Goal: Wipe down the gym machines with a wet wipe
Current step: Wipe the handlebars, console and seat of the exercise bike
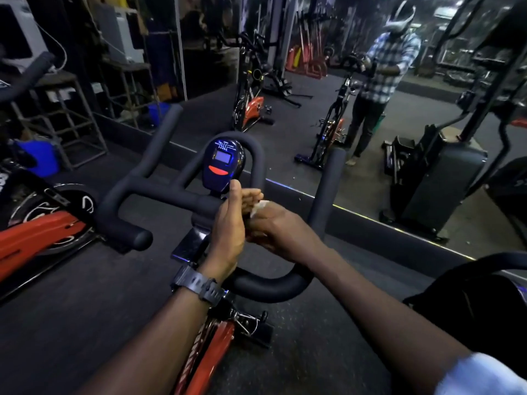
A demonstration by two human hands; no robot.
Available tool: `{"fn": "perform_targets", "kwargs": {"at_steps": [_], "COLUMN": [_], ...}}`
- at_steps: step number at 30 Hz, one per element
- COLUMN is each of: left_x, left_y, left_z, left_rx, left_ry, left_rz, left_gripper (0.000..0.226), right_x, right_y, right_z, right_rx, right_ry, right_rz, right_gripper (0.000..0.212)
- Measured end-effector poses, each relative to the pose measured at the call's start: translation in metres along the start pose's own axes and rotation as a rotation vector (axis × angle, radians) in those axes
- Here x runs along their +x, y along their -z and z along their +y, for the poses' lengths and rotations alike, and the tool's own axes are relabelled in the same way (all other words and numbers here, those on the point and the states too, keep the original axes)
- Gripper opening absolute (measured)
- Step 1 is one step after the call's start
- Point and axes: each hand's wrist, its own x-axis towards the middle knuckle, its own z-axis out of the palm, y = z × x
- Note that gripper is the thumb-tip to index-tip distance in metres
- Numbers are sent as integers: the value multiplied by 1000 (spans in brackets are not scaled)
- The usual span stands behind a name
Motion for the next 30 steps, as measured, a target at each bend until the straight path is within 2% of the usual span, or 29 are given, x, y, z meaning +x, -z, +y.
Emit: {"fn": "perform_targets", "kwargs": {"at_steps": [2, 4, 7, 9, 10, 13, 16, 17, 19, 21, 23, 25, 28, 30], "left_x": [-1, -2, 0, 1, 1, 1, 0, 0, 1, 2, 2, 2, -1, -1], "left_y": [1, 0, -2, -1, -1, 1, 1, 1, 2, 0, 0, 2, 3, 3], "left_z": [0, 0, 0, -1, -1, 0, 1, 1, 1, -1, -2, 0, 2, 3], "left_rx": [-6, -14, -12, -21, -21, -19, -29, -27, -20, -16, -23, -33, -33, -30], "left_ry": [-33, -58, -43, -24, -17, -24, -41, -48, -42, -26, -23, -30, -55, -62], "left_rz": [5, 5, -4, -7, -3, 22, 14, 19, 22, 14, 28, 54, 76, 94], "left_gripper": [71, 73, 72, 69, 69, 69, 74, 76, 74, 69, 68, 67, 64, 64], "right_x": [-31, -53, -29, 5, 18, 5, -37, -44, -38, -13, 12, 9, -31, -44], "right_y": [20, 43, 42, 22, 14, 4, 41, 52, 57, 35, 10, 2, 23, 39], "right_z": [13, 22, 21, 7, -2, -10, 12, 22, 37, 33, 13, 3, 10, 21], "right_rx": [-63, -20, 22, 33, 61, -28, -17, 34, 59, 45, 148, 159, 135, 180], "right_ry": [61, 32, -21, -81, -100, 3, 51, -11, -146, -285, -389, -283, -42, -101], "right_rz": [-109, -175, -80, -11, 10, -135, -255, -243, -90, 102, 175, 133, -58, -78], "right_gripper": [12, 12, 15, 4, 9, 8, 17, 17, 21, 14, 8, 7, 8, 5]}}
